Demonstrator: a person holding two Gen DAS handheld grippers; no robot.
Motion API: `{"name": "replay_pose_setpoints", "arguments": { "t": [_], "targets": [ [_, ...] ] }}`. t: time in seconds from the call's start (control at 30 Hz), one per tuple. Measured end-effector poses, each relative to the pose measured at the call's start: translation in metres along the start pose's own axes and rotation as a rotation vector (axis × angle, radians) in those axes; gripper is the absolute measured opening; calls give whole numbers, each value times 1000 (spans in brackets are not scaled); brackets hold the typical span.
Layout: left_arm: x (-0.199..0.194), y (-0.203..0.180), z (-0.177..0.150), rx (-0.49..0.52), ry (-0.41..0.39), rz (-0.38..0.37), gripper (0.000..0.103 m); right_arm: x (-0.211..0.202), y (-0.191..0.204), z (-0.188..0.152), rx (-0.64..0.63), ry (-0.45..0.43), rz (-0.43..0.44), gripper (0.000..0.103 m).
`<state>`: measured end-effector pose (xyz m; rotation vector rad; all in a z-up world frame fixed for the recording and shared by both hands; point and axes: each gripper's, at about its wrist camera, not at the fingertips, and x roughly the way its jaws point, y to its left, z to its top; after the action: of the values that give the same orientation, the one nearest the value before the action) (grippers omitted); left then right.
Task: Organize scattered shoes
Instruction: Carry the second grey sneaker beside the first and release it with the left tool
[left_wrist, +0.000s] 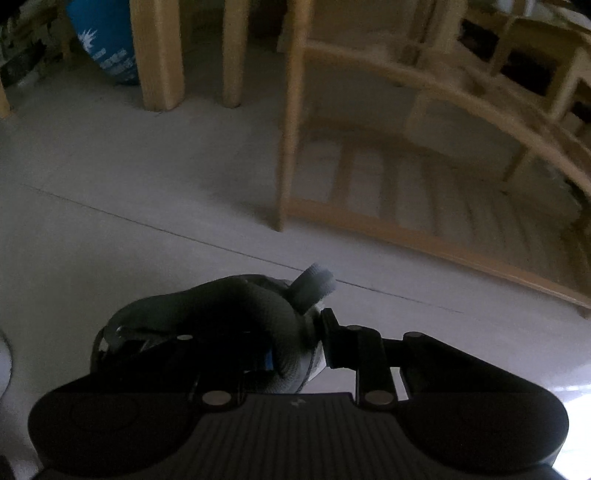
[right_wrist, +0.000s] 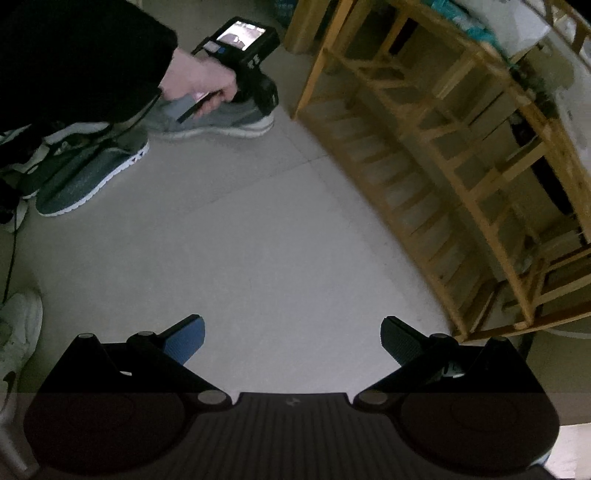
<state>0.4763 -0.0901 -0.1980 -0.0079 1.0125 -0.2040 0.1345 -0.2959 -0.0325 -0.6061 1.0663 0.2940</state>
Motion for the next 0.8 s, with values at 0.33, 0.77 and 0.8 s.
{"name": "replay_pose_setpoints", "arguments": {
  "t": [0.33, 0.77, 0.8],
  "targets": [
    [-117, -97, -34, 132, -36, -87, 23, -26, -33, -16, 90, -3, -113, 103],
    [-182, -221, -176, 232, 52, -162, 24, -34, -75, -115, 224, 163, -224, 103],
    [-182, -229, -190, 237, 64, -166, 24, -33, -77, -120, 225, 163, -231, 103]
  ]
}}
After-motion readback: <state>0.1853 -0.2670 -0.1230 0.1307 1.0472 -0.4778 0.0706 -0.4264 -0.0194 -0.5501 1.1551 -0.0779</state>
